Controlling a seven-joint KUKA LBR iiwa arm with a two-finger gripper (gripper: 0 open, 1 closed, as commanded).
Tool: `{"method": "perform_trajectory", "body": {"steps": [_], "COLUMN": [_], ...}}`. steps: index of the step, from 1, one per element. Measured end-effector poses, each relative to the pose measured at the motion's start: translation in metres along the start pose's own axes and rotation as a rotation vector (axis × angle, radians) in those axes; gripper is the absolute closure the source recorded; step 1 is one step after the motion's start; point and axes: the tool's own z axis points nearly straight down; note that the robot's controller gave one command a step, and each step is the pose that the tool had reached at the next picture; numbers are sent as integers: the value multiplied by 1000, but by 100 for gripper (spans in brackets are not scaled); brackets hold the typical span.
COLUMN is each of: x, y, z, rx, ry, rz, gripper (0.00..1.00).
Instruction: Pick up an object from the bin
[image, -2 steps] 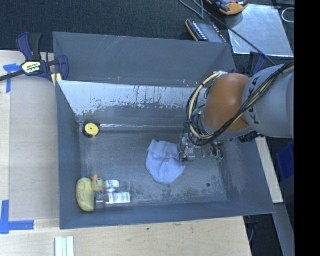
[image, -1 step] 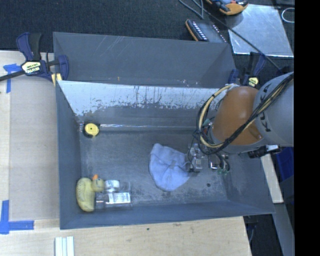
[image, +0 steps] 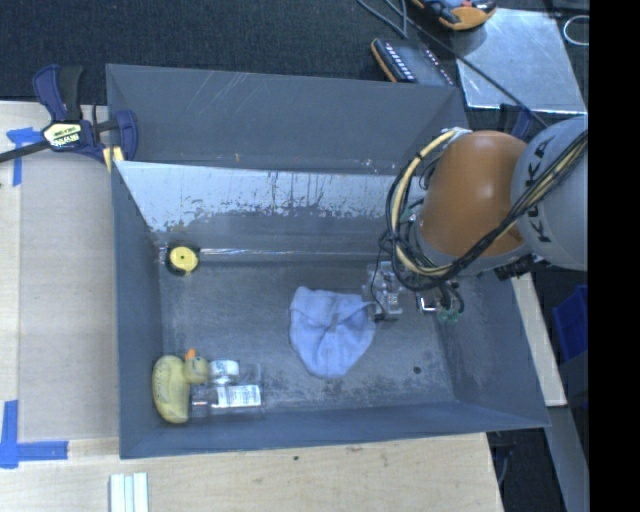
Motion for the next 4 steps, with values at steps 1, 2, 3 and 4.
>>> {"method": "perform_trajectory", "body": {"steps": [1,2,3,4], "x": [-17,-8,7,23], "y": [34,36,43,82], "z": [26,-41,-100,-25], "rx": [-2,0,-2,-1], "ry": [-5,2,-14,-9], "rz": [-21,4,16,19], "gripper": [100,100,100,100]}}
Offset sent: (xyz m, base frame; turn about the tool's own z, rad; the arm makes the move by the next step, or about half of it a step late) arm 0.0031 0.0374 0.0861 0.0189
